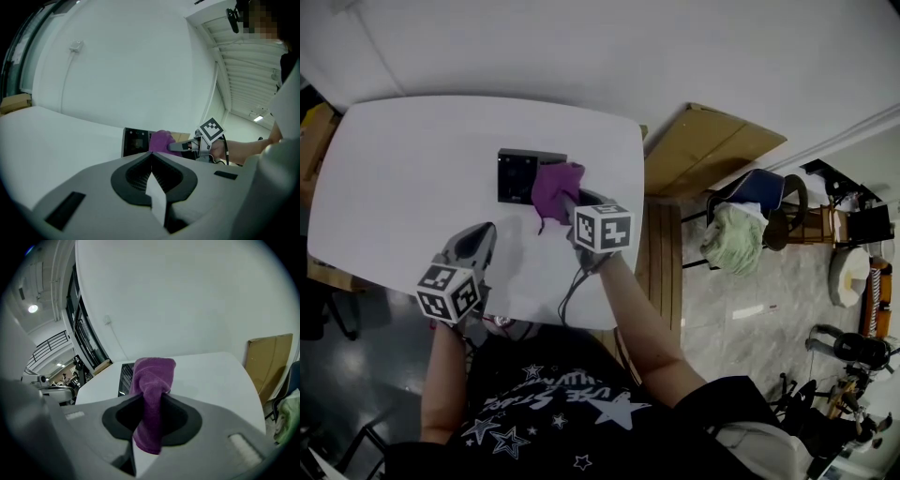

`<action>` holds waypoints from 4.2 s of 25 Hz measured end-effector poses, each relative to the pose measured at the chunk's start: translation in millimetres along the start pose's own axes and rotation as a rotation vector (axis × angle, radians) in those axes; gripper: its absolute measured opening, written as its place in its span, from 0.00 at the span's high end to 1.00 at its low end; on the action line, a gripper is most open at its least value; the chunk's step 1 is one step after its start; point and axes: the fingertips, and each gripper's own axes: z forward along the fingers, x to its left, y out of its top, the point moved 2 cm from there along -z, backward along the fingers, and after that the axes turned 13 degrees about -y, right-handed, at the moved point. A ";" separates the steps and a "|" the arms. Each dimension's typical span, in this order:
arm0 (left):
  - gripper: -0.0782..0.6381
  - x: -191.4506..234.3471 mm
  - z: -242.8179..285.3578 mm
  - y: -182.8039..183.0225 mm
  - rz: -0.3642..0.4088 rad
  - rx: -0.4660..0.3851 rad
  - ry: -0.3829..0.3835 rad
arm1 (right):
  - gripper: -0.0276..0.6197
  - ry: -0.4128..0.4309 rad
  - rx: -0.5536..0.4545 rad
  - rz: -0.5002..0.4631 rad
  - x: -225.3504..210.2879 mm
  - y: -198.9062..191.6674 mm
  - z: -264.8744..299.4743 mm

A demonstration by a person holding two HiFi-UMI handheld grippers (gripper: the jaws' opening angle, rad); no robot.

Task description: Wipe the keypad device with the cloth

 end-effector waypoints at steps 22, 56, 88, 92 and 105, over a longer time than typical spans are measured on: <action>0.88 -10.9 -95.8 -10.8 0.023 -0.088 -0.146 | 0.81 -0.155 -0.091 0.020 59.8 -24.4 -87.9; 0.88 -50.6 -220.8 -78.5 0.118 -0.013 -0.409 | 0.81 -0.340 -0.119 0.110 188.7 -175.3 -221.3; 0.88 -178.2 -319.9 -151.5 0.124 -0.102 -0.228 | 0.81 -0.119 -0.195 0.034 225.7 -257.6 -357.2; 0.88 -199.4 -334.5 -165.9 0.128 -0.118 -0.218 | 0.81 -0.103 -0.198 0.006 231.4 -273.7 -376.6; 0.88 -244.8 -375.2 -194.3 0.155 -0.098 -0.199 | 0.81 -0.038 -0.212 -0.055 259.2 -298.5 -423.9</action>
